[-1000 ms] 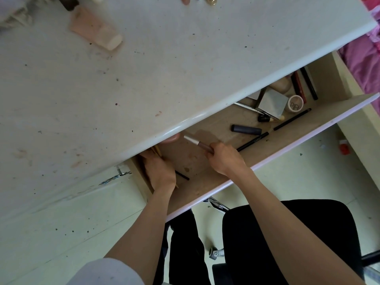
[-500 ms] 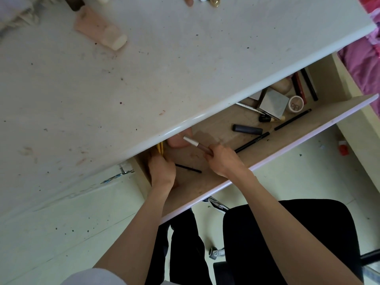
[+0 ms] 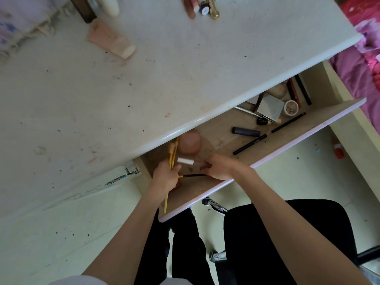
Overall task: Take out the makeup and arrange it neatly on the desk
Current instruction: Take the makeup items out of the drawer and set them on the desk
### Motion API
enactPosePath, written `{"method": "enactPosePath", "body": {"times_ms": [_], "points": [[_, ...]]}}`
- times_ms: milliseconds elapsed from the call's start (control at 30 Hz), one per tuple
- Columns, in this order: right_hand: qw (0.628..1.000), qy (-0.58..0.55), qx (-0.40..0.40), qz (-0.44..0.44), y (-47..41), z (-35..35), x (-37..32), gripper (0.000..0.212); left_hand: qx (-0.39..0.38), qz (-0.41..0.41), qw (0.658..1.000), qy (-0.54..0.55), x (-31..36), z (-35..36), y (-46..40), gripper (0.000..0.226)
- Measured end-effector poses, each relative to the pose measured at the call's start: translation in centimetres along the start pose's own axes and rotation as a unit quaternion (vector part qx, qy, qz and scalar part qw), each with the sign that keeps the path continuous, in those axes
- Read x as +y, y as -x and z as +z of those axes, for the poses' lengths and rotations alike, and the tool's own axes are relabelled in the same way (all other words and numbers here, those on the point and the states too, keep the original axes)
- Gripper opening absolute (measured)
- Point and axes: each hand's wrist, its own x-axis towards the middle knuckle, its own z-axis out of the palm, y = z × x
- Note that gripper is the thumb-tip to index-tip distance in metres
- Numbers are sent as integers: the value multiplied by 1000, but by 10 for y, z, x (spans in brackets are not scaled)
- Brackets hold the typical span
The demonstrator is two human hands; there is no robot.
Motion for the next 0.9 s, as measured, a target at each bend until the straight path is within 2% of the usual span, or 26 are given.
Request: {"method": "enactPosePath", "body": {"times_ms": [100,233,367,467,567,700,800,900], "points": [[999,12,-34,-36,12,-5,-2,20,-68,-29,994,84,3,-6,15,10],[994,-45,-57,-77,32,-19,2,20,-169,-33,979,108,8,-21,34,16],[974,-185,-74,-104,58,-31,6,16,-266,5,963,38,27,-40,50,21],[962,-245,-60,-101,71,-42,13,14,-292,37,956,-16,51,-59,54,24],[943,-310,-7,-122,78,-65,19,15,-263,81,961,-2,75,-82,48,24],[897,-399,134,-135,66,-97,9,15,-142,107,974,142,107,-96,31,23],[882,-382,261,-90,35,-119,-9,13,-28,141,985,96,133,-87,10,25],[901,-278,331,-42,3,-142,-25,12,70,181,981,2,161,-80,-17,29]]}}
